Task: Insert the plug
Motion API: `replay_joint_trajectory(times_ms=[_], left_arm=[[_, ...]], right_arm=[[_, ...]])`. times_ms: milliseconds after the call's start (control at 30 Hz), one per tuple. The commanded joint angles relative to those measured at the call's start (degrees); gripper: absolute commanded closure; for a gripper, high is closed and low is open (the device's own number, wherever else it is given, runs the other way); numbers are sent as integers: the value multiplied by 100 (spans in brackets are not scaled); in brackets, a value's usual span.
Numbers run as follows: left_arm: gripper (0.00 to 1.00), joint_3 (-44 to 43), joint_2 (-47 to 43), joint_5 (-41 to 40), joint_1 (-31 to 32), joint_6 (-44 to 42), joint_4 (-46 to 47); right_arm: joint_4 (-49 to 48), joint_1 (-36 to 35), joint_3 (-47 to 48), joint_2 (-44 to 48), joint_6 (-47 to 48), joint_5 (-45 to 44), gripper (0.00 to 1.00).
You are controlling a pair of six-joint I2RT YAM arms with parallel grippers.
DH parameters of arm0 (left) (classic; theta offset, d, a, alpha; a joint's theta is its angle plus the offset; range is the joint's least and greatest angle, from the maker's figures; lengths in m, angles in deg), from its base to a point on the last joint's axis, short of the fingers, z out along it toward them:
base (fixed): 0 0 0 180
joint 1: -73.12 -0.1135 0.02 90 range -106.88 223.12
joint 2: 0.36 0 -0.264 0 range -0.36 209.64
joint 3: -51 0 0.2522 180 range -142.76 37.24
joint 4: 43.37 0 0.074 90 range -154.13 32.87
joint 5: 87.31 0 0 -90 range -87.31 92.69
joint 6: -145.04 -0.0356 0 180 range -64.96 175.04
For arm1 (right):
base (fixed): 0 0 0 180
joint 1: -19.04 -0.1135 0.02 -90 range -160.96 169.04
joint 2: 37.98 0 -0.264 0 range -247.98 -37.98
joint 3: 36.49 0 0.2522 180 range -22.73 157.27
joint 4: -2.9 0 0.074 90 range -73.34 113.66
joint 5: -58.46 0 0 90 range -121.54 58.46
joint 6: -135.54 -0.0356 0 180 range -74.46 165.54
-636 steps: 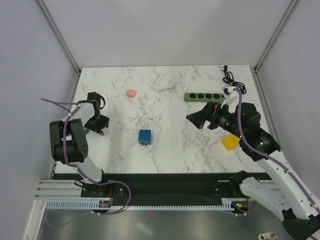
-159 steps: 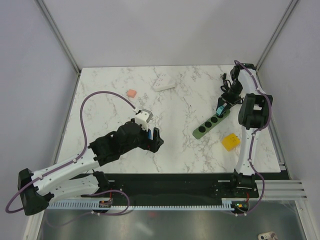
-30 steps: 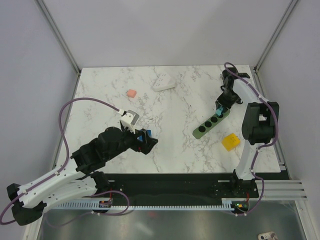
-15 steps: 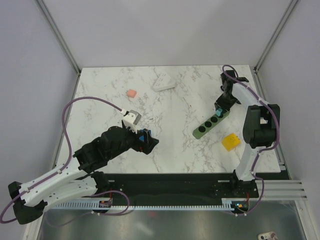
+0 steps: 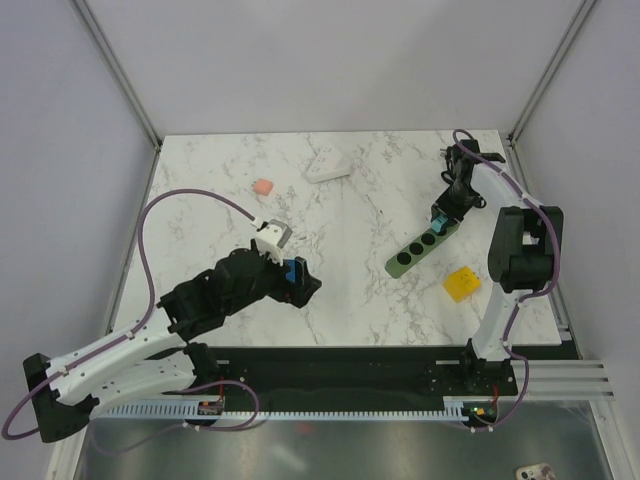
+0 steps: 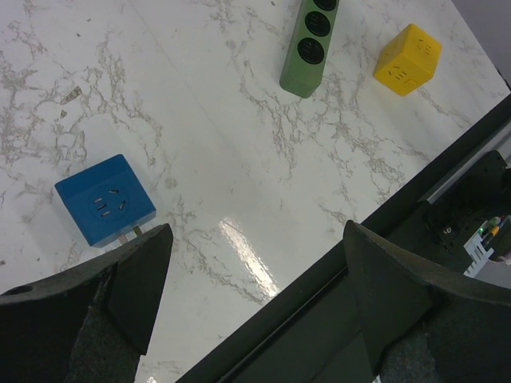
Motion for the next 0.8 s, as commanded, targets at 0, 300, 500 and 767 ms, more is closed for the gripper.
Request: replay_joint_trajectory(times_ms=[0, 300, 500, 767], left_arm=[[5, -344, 64, -46, -13, -30, 83], [5, -652, 179, -99, -13, -126, -4], [5, -679, 65, -178, -13, -135, -110], [5, -652, -164, -178, -13, -82, -206]], right_arm=[[-1195, -76, -605, -1395, 177, 136, 100], [-993, 3, -78, -791, 440, 110, 79], [-537, 214, 853, -130, 678, 66, 45], [194, 249, 1461, 247, 783, -92, 33]])
